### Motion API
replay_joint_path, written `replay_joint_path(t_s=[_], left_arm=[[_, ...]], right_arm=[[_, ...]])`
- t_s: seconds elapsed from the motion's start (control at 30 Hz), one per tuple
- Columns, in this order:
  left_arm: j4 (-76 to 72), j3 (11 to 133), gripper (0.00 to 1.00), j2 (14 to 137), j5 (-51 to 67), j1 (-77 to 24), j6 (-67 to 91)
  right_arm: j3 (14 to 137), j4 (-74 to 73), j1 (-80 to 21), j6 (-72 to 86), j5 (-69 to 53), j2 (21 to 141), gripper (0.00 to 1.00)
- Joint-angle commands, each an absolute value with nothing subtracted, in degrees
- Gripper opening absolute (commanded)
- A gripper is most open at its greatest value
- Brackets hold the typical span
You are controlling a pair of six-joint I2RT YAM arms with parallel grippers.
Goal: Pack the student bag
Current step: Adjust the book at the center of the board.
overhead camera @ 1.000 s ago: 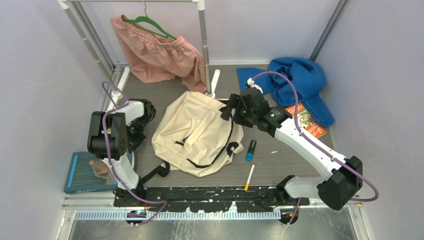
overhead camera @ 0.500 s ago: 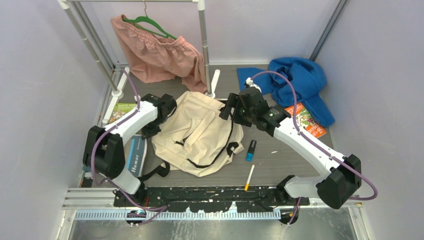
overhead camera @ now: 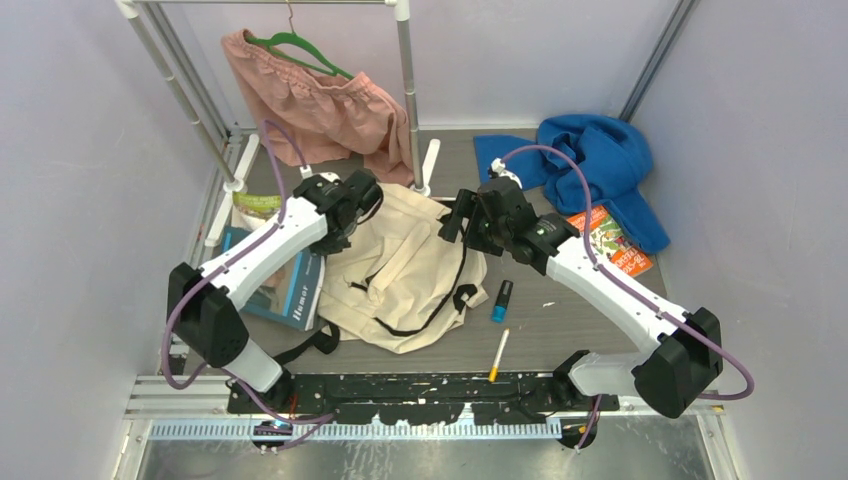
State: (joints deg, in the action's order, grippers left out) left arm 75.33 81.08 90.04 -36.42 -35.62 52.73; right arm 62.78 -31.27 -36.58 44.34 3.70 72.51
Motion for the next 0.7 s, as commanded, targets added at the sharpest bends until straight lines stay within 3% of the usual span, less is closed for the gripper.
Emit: replay_joint_path(t_s=[0.0,0.27,0.43,0.5,0.6,0.67], left_arm=[[71.61,84.81,0.0,86.76,-33.37,-38.42,46.57],[63.77,85.94,0.0,82.17,-22.7,-42.14,38.46],[60.9,87.65,0.0,82.68,-15.17,-42.89,36.21],[61.07,88.16,0.12,83.0,-13.97,-43.5,35.85],[62.9,89.28,0.53,81.55,-13.41,-43.77,36.07],[64.84,90.22,0.69,79.41,-14.96,-43.77,36.09]], right_arm=[[62.56,-28.85,-36.75,44.16,4.09,70.27,0.81],[62.28,-28.51,-36.74,44.16,3.77,70.03,0.81],[61.11,-23.95,-36.74,42.95,-3.6,69.43,0.86],[61.78,-24.39,-36.78,42.61,-3.56,69.84,0.87],[61.65,-23.63,-36.82,42.81,-3.69,69.57,0.87],[60.84,-21.83,-36.78,43.2,-4.6,68.87,0.87]])
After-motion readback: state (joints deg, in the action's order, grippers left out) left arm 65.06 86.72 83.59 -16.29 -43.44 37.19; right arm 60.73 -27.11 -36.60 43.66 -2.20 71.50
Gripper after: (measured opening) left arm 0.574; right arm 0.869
